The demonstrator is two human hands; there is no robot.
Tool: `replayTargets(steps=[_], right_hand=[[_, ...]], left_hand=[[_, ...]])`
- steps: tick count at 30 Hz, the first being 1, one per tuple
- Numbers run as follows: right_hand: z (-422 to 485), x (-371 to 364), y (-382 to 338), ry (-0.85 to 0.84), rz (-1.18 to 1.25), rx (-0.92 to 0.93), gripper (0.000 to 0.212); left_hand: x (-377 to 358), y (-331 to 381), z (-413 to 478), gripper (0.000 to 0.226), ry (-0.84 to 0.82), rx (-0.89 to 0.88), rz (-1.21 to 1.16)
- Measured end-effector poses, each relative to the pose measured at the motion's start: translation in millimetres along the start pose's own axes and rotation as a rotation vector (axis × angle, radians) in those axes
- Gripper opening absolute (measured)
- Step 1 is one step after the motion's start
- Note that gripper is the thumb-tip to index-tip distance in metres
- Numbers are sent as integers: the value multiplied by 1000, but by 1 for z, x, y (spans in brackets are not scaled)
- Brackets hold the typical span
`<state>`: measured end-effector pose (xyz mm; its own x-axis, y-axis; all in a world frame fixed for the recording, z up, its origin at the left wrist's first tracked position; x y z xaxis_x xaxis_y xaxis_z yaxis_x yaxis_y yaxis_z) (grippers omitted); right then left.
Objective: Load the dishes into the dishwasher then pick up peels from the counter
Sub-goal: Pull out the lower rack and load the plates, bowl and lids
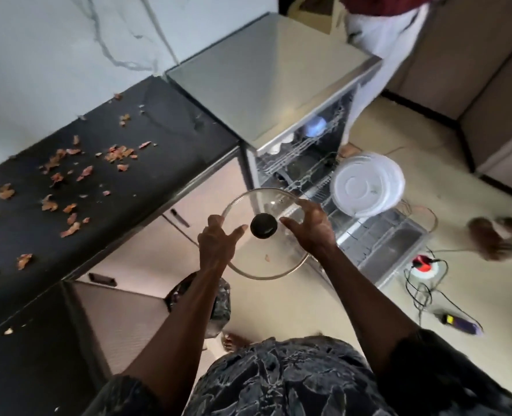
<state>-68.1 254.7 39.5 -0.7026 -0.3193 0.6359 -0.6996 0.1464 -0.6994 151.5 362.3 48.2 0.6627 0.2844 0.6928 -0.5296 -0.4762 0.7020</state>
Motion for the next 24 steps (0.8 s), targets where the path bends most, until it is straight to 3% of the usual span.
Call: replayTargets(steps=[10, 18, 24], right_hand=[[-17, 92, 121, 109, 126, -199, 74], [-19, 139, 174, 219, 185, -302, 75], [8, 154, 192, 275, 206, -382, 78]], left_hand=[[-107, 84, -15, 64, -257, -109, 15], [-173, 138, -1, 73, -410, -258, 62], [-219, 159, 43, 97, -535, -258, 117]])
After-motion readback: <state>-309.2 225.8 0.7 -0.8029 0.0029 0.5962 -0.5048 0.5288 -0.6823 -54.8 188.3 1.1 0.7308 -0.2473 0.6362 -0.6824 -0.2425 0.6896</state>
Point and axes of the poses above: each hand's wrist, its own z-axis towards the middle knuckle, its own x-axis out of the back of the hand, y = z × x, the point moved 5 cm from there along z, towards the middle knuckle, and after that the axes turned 9 degrees about -x, right-handed, at the moved point
